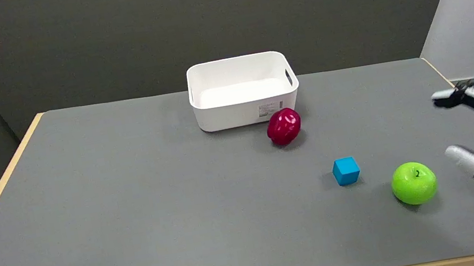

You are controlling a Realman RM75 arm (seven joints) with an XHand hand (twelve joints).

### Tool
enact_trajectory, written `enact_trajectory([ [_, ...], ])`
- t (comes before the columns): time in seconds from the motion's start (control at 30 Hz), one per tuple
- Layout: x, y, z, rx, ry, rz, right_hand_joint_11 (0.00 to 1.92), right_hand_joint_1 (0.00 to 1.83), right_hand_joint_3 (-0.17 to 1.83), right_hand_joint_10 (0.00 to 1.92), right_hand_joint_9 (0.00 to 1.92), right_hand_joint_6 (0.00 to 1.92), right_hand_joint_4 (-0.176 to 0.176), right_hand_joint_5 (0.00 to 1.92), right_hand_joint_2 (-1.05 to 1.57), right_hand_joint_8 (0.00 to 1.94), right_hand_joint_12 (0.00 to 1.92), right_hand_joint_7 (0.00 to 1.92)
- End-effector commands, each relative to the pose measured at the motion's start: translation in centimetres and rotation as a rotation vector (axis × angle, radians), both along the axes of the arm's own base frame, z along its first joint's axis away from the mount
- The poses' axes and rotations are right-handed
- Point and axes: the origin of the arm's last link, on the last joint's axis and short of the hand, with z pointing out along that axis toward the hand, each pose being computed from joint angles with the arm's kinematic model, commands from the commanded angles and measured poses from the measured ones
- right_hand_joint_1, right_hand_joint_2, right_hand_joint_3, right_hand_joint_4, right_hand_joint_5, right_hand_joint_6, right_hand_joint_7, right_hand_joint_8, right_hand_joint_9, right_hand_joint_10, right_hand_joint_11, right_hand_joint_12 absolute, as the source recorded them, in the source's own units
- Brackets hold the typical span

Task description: Pick up the green apple.

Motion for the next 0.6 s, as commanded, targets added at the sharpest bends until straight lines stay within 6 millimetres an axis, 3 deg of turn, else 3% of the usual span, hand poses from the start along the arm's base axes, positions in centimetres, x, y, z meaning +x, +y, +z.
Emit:
enact_trajectory([
  [0.03,-5.0,1.9,-7.3,0.073,0.206,-0.158,0.2,0.41,0.82,1.06,0.39,0.66,0.048,0.36,0.62,0.61,1.41,0.53],
  [0.3,-3.8,0.2,-6.4,0.034,0.234,-0.133,0.17,0.4,0.82,1.03,0.36,0.66,0.046,0.36,0.62,0.59,1.38,0.52],
  [0.6,-4.1,-2.7,-5.5,0.018,0.257,-0.181,0.16,0.4,0.82,1.02,0.35,0.65,0.041,0.35,0.62,0.58,1.38,0.51],
])
